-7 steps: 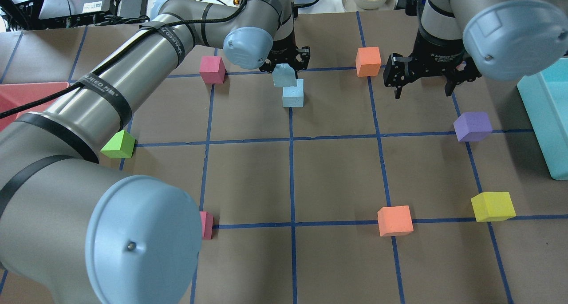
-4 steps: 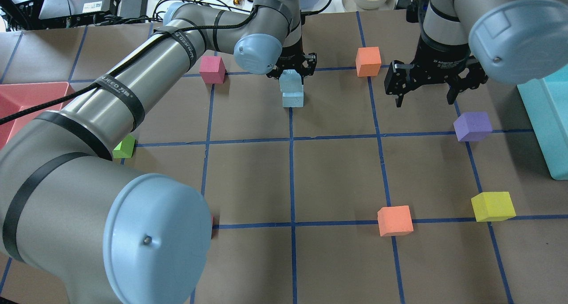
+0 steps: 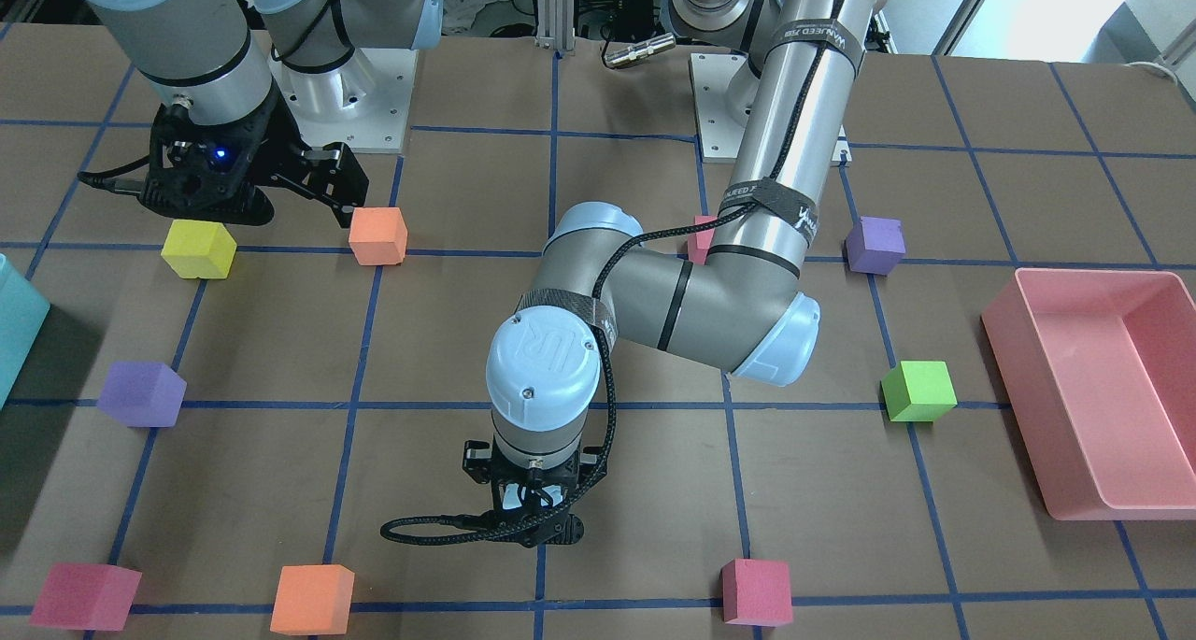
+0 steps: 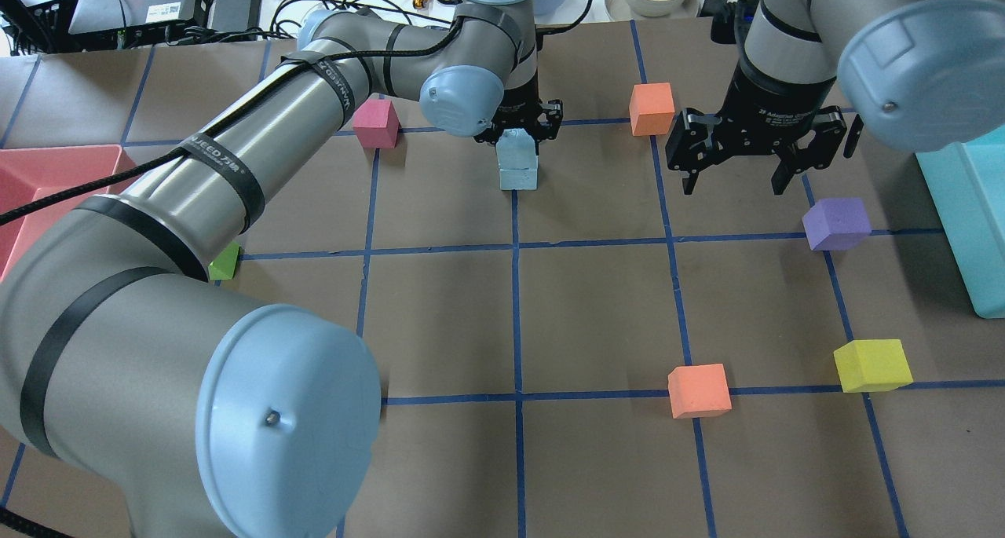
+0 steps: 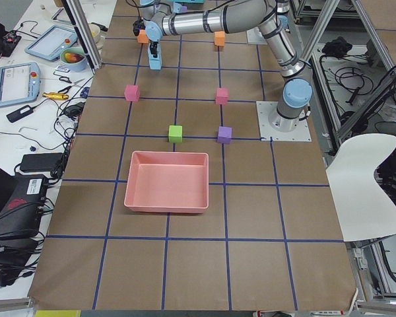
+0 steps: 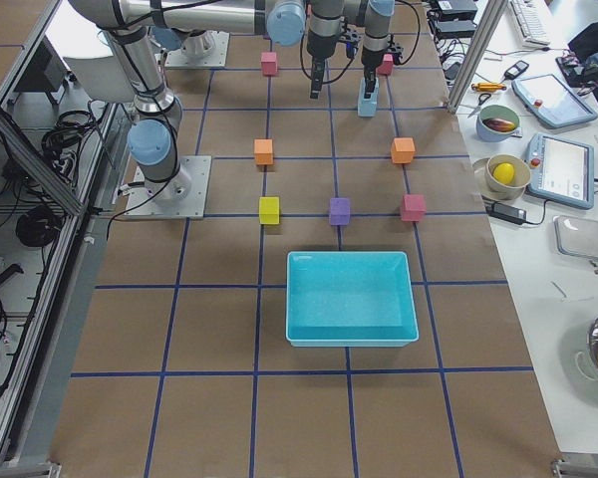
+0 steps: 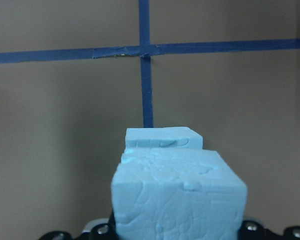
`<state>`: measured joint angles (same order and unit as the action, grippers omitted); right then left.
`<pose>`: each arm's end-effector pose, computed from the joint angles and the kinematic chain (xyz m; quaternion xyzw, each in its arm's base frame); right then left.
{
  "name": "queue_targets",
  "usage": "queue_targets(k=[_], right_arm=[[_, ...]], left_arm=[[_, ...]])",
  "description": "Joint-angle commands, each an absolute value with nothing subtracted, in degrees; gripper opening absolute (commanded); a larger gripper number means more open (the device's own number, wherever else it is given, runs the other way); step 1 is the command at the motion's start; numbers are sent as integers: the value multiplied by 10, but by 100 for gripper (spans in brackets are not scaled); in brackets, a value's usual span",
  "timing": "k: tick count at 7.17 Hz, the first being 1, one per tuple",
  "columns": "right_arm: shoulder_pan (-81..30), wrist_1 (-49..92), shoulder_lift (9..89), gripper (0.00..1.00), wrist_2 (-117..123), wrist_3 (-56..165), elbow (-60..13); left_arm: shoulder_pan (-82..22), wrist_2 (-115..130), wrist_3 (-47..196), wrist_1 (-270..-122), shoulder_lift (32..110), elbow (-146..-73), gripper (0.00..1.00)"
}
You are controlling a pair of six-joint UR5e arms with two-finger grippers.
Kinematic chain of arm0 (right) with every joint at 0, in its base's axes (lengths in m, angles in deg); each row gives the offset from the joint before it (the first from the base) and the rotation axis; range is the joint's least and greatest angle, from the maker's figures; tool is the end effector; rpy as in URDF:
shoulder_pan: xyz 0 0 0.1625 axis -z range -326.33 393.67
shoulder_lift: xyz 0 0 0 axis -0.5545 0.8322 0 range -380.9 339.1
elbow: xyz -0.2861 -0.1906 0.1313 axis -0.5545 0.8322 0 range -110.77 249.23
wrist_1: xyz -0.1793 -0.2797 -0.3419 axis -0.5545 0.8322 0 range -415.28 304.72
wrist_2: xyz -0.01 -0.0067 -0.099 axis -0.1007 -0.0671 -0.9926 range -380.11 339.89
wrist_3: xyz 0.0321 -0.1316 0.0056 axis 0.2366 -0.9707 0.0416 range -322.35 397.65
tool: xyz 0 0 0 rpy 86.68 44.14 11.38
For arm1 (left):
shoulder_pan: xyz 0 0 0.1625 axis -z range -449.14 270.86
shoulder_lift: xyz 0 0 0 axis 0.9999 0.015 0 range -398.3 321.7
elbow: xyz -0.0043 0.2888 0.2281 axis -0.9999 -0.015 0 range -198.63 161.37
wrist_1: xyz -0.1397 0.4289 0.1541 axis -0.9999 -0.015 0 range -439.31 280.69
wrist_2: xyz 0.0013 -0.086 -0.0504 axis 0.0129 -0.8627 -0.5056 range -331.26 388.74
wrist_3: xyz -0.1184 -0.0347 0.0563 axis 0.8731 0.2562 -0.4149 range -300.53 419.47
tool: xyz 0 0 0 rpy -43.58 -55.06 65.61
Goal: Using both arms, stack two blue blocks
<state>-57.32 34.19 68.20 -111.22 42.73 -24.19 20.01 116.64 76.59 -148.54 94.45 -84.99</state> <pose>0.1402 -0.5478 0.3524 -0.0351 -0.9984 -0.0417 0.0119 -0.3883 -0.6969 0.1503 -0.0180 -0.9996 0.0080 0.0219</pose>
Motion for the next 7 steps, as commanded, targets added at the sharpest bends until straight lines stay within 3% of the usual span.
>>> queue_targets(k=[1,6,7], right_arm=[[-573,343,684,100,-1112,428,-242],[-571,349,687,100,-1112,420,-242],[-570,350,691,100,-1112,421,-241]], left_arm=[[200,1170,769,-1485,948,-851,0],[200,1171,778,-1472,949,-850,3],[199,1171,778,-1472,949,-850,8]])
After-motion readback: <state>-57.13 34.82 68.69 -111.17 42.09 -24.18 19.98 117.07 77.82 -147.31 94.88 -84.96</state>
